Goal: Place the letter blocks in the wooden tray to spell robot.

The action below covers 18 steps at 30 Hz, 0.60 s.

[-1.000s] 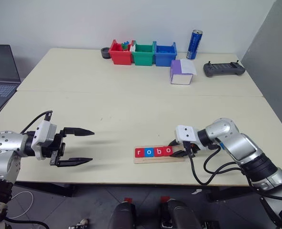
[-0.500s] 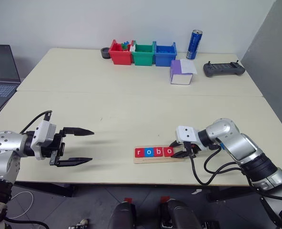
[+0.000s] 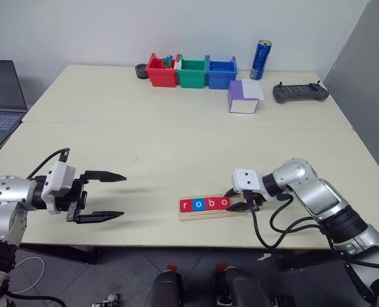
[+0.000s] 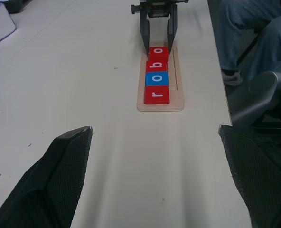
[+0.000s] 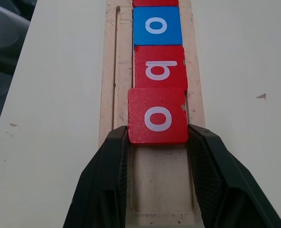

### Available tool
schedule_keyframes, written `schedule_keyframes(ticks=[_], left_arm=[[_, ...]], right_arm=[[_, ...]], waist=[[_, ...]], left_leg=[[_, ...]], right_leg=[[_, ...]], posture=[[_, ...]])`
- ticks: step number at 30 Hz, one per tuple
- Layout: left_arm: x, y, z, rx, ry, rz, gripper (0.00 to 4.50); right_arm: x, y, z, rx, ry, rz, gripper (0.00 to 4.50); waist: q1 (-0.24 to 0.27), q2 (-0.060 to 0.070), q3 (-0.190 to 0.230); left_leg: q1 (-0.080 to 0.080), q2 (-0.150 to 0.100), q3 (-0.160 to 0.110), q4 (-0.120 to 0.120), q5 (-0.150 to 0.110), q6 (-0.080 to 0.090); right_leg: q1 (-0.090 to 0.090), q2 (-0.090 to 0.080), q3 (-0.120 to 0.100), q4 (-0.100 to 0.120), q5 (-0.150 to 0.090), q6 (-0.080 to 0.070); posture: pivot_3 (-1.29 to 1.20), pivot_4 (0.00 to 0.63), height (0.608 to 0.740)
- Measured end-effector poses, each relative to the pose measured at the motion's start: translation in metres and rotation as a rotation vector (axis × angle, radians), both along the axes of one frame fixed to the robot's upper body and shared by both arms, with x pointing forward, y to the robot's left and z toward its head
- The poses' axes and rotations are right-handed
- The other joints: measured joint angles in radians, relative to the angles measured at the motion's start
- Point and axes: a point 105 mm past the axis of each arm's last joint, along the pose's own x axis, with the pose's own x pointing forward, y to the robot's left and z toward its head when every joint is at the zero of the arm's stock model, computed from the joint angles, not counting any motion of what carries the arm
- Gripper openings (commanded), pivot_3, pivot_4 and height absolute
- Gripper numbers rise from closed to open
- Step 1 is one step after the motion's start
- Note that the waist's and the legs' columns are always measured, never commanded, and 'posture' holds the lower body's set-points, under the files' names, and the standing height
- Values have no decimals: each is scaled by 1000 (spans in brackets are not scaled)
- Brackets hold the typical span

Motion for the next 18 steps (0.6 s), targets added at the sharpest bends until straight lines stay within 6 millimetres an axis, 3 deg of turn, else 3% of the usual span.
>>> schedule_keyframes(ticks=[1,10,18], left_arm=[[0,0,0,0,0,0,4500],[0,0,0,-1,-1,3,4500],[1,1,0,-1,-2,5,4500]], right_arm=[[0,0,0,0,0,0,1445],[2,0,3,1,-5,-6,4479],[-10,-2,30,84,22,10,4479]], waist=[[0,0,0],[0,0,0],[1,0,0]], left_leg=[[0,0,0,0,0,0],[0,0,0,0,0,0],[0,0,0,0,0,0]], right_leg=[[0,0,0,0,0,0],[0,0,0,0,0,0],[0,0,0,0,0,0]], posture=[[0,150,740],[0,150,740],[0,150,740]])
